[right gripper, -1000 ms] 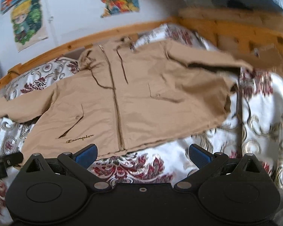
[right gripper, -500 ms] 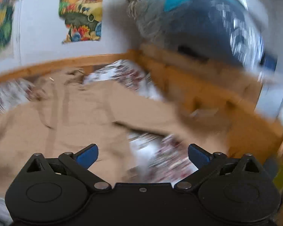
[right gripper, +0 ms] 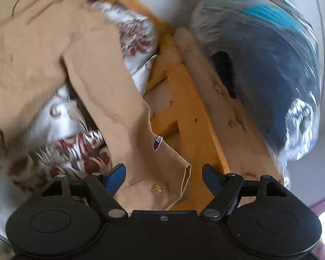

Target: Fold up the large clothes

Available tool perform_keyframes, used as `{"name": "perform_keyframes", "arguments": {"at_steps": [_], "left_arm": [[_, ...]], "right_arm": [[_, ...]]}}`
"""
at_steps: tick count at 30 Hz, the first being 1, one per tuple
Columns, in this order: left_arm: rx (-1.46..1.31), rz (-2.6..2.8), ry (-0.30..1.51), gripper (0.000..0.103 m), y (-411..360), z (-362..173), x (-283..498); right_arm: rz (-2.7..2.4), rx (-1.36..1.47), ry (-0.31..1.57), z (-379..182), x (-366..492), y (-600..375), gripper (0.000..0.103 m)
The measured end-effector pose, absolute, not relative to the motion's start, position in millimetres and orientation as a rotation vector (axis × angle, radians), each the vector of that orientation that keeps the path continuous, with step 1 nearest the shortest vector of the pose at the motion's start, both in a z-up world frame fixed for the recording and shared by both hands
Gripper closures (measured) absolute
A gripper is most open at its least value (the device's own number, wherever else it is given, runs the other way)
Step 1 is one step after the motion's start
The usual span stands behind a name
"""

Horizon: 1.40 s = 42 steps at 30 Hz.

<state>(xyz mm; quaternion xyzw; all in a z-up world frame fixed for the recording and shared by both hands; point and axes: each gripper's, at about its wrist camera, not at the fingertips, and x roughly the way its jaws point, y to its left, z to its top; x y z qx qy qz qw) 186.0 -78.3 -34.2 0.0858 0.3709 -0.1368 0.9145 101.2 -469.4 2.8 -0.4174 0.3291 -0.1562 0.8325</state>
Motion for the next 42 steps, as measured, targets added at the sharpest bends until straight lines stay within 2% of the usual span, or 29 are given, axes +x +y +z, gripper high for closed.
{"name": "perform_keyframes", "arguments": {"at_steps": [2, 7, 9, 11, 13, 14, 16, 20, 24, 29, 35, 42], "left_arm": [[0.186, -0.280, 0.762, 0.000, -76, -37, 189], [0.171, -0.265, 0.767, 0.000, -68, -36, 192], [0.168, -0.255, 0.760, 0.000, -64, -35, 190], [0.164, -0.251, 0.758, 0.000, -61, -33, 188], [0.165, -0.252, 0.755, 0.000, -60, -32, 187], [0.166, -0.253, 0.750, 0.000, -60, -31, 186], [0.160, -0.263, 0.739, 0.000, -59, -29, 186], [0.134, -0.317, 0.711, 0.000, -61, -25, 187], [0.097, -0.399, 0.673, 0.000, -62, -16, 183], [0.063, -0.517, 0.580, 0.000, -55, -3, 169], [0.059, -0.599, 0.518, 0.000, -38, 9, 158], [0.100, -0.453, 0.569, 0.000, -7, -2, 177]], "right_arm": [[-0.321, -0.972, 0.698, -6, 104, -466, 0.028], [-0.337, -1.094, 0.729, -18, 115, -466, 0.043], [-0.365, -1.124, 0.715, -16, 123, -468, 0.043], [-0.380, -1.144, 0.727, -17, 132, -471, 0.049], [-0.389, -1.155, 0.756, -16, 140, -475, 0.071], [-0.389, -1.149, 0.770, -15, 141, -477, 0.091], [-0.359, -1.085, 0.797, -6, 141, -477, 0.098], [-0.288, -0.889, 0.778, 38, 138, -462, 0.100], [-0.178, -0.611, 0.699, 113, 151, -430, 0.100], [0.119, -0.443, 0.565, 175, 175, -349, 0.100], [0.459, -0.409, 0.473, 176, 219, -229, 0.101], [0.725, -0.379, 0.477, 129, 270, -114, 0.100]]}}
